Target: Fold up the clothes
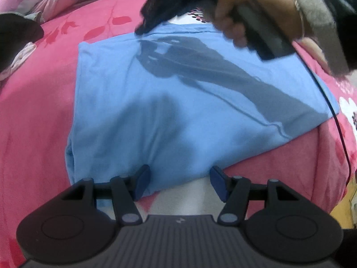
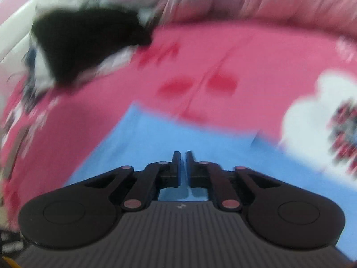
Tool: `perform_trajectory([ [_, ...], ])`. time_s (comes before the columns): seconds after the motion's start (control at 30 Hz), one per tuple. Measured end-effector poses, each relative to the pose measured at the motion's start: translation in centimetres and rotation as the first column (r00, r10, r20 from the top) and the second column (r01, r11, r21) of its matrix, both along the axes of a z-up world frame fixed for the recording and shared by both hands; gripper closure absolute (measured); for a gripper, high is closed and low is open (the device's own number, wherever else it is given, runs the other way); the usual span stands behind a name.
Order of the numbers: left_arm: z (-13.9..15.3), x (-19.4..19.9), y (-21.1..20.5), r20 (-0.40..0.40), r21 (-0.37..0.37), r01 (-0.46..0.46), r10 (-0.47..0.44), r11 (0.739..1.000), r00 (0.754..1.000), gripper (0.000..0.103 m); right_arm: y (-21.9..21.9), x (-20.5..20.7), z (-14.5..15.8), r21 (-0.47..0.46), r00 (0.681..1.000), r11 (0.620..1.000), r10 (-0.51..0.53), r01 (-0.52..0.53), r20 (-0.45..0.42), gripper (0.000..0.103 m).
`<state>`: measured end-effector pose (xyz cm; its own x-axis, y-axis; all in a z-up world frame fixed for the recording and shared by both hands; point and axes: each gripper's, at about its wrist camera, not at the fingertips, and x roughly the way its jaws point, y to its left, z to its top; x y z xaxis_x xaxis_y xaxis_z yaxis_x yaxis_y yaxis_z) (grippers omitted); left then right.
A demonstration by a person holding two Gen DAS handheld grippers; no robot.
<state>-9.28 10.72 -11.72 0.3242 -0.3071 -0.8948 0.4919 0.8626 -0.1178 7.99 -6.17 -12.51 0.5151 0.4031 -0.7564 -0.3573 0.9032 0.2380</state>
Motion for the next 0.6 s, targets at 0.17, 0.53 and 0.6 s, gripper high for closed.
perform_trajectory([
  [0.17, 0.1, -0.6, 0.5, 0.0, -0.033, -0.013, 0.013, 0.999, 1.0, 0.042, 3.4, -2.8, 0.9, 0.012, 0.958, 0.962, 0.274, -0.274, -0.083, 0.097],
  [0.53, 1.9, -1.8, 3.7, 0.027, -0.081, -0.048, 0.051, 0.996, 0.998, 0.042, 5.7, 2.1, -0.4, 0.041, 0.991, 0.99, 0.133, -0.132, -0.018, 0.096],
  [0.6, 2.4, -1.6, 4.8, 0.059, -0.077, -0.054, 0.058, 0.996, 0.997, 0.042, 6.2, 0.8, -0.1, 0.055, 0.969, 0.97, 0.239, -0.236, -0.06, 0.096],
])
